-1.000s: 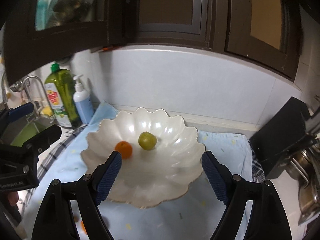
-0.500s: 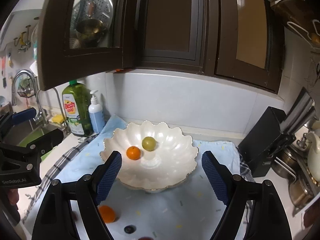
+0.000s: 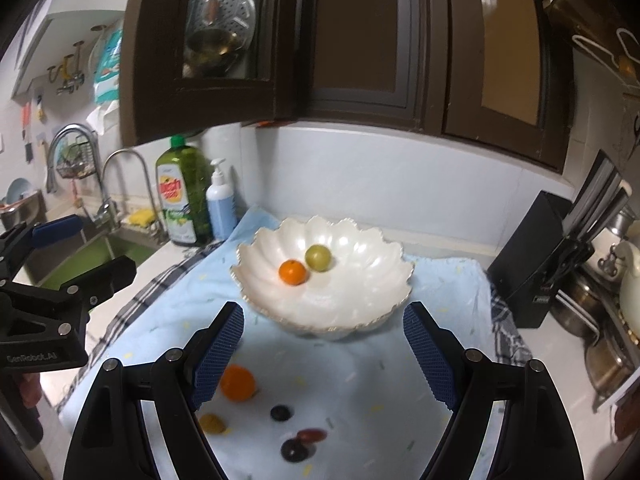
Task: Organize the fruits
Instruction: 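Move both tools back over the remaining fruits on the cloth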
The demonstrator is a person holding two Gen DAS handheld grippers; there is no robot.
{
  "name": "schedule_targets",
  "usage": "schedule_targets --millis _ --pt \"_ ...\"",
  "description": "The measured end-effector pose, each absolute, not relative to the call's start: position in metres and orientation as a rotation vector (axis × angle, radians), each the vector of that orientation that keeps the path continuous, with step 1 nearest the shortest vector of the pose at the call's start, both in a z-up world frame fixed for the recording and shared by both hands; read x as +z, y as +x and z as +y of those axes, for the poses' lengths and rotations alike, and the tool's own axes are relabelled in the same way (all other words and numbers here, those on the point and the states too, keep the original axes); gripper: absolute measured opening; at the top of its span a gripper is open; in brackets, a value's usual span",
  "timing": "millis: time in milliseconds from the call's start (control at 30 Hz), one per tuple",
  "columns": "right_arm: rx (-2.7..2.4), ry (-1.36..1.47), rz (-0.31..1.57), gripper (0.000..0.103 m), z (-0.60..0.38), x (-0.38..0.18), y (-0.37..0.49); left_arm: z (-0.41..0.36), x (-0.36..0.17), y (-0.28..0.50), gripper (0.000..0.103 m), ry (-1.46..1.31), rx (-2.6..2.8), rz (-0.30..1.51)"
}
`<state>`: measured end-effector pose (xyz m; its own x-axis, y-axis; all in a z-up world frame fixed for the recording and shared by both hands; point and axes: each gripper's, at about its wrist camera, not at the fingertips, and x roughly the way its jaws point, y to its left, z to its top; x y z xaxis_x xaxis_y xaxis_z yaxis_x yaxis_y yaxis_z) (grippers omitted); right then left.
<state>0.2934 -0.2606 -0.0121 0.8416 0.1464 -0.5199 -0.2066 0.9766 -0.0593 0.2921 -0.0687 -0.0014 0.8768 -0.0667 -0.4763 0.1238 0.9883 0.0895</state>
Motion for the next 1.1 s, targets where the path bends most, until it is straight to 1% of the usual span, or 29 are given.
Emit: schedule_targets --millis 400,633,733,1100 --pt "0.226 -0.132 0.602 0.083 -0.261 -0.045 0.274 -0.077 -0.039 0.275 0.103 0.168 -0.133 0.568" --pt "0.249 -0.140 0.669 0.082 -0.261 -0.071 0.268 -0.085 -0.067 0.269 0.102 0.192 -0.160 0.641" --pt "0.263 -0.131 0.704 0.082 -0.261 -0.083 0.268 -0.090 -0.077 0.269 0.099 0.211 -0.185 0.665" --pt "0.261 -0.117 0.800 0.066 -0.263 -0.118 0.274 -0.100 -0.114 0.272 0.088 0.218 -0.240 0.752"
